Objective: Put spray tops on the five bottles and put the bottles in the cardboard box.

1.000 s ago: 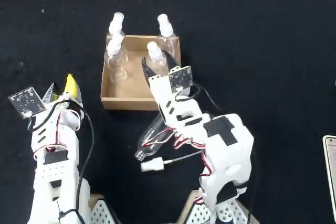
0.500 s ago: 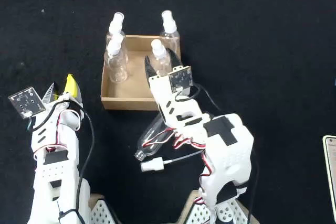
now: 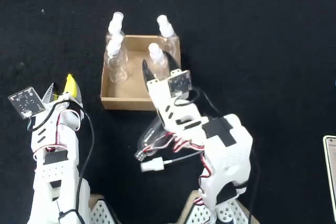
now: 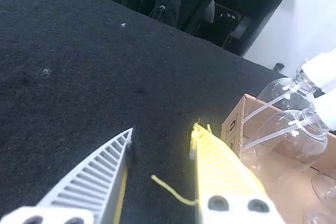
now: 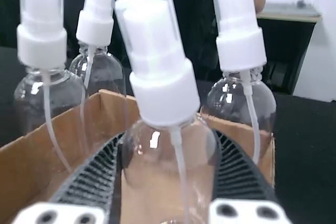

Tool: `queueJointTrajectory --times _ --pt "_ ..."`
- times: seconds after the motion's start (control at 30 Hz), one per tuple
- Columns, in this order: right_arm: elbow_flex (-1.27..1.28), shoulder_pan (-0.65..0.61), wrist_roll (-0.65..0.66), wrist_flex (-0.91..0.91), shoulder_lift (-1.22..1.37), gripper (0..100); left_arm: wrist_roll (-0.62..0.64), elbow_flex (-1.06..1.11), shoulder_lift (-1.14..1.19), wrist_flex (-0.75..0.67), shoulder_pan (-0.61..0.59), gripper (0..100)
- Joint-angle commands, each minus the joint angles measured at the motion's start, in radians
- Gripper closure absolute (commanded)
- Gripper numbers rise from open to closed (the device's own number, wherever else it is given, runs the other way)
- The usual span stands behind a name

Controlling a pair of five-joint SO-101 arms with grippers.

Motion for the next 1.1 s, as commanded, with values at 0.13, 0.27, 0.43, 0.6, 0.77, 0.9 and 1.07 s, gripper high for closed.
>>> queueJointTrajectory --times 0.13,0.27,0.43,0.6,0.77,0.9,1.07 --pt "0.01 -0.012 0.003 -0.023 -0.064 86.7 0.005 -0.018 -0.008 -0.028 0.004 84" --pt "0.015 -0.014 0.003 -0.023 -0.065 84.5 0.005 -0.018 -0.008 -0.028 0.002 84" --pt "0.019 -0.015 0.003 -0.023 -0.068 74.9 0.005 -0.018 -0.008 -0.028 0.002 84" --pt "0.028 -0.015 0.003 -0.032 -0.068 76.3 0.005 -0.018 -0.008 -0.028 0.002 84" --pt "0.028 -0.015 0.003 -0.032 -0.07 76.0 0.005 -0.019 -0.008 -0.028 0.002 84" --pt "0.028 -0.015 0.061 -0.034 -0.07 75.8 0.005 -0.019 -0.008 -0.028 0.002 84" --pt "0.053 -0.015 0.086 -0.071 -0.096 75.8 0.005 -0.021 -0.005 -0.028 0.002 84"
